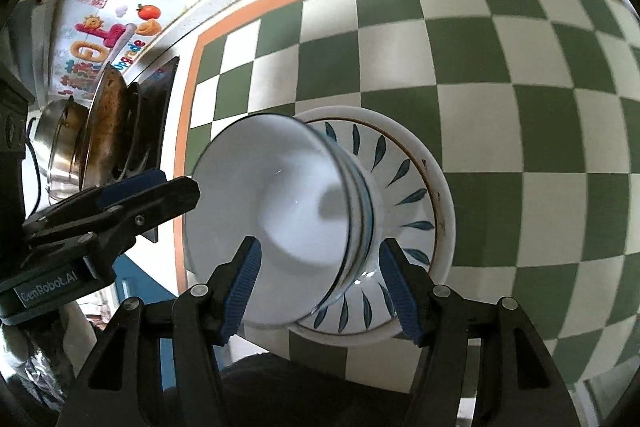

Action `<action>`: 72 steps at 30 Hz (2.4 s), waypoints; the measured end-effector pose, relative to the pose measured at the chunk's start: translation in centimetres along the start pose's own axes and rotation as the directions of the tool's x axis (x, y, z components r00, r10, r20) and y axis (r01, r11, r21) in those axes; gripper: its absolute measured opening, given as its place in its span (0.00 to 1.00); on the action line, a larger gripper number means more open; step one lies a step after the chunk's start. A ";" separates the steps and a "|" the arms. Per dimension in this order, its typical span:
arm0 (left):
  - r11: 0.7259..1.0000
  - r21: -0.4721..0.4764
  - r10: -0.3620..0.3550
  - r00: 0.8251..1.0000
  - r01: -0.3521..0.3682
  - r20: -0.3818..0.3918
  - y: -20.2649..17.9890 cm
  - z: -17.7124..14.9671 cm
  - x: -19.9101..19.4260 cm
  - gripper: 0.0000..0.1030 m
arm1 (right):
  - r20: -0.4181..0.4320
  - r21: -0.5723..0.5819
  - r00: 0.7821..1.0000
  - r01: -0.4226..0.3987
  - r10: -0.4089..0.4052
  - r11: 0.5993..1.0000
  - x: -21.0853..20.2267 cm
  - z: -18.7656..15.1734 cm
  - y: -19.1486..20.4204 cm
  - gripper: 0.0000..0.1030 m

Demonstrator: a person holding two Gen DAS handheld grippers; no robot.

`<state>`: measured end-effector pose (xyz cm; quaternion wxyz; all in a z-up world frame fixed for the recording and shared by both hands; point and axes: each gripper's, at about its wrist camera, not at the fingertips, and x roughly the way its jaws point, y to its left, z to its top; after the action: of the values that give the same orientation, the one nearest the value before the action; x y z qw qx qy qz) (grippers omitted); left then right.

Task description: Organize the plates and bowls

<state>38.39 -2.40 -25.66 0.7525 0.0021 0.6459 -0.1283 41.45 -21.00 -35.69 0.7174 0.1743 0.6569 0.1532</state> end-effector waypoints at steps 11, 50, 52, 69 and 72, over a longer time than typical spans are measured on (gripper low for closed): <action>0.997 0.015 0.072 0.981 -0.076 0.180 0.1 -3.0 -4.9 0.93 | 0.193 0.021 0.968 0.161 -0.162 0.987 -6.6 -4.7 2.9 0.89; 0.989 -0.048 0.142 0.820 -0.139 0.555 -8.3 -26.4 -23.7 1.00 | 0.659 0.000 0.701 0.364 -0.274 0.931 -29.2 -32.7 11.8 0.98; 0.989 -0.041 0.138 0.818 -0.139 0.558 -8.3 -27.4 -24.2 1.00 | 0.667 0.011 0.692 0.364 -0.278 0.931 -29.8 -33.9 12.0 0.98; 0.984 -0.057 0.169 0.795 -0.168 0.582 -7.4 -31.8 -26.4 1.00 | 0.690 0.044 0.652 0.394 -0.313 0.918 -30.9 -38.9 14.0 0.98; 0.985 -0.058 0.167 0.799 -0.164 0.578 -7.4 -32.1 -26.3 1.00 | 0.690 0.044 0.652 0.396 -0.315 0.917 -30.9 -39.0 14.0 0.98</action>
<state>2.27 0.86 -4.16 0.9217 0.0174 0.3835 -0.0553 -0.01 -20.43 -4.89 0.9323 0.0465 0.3574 -0.0296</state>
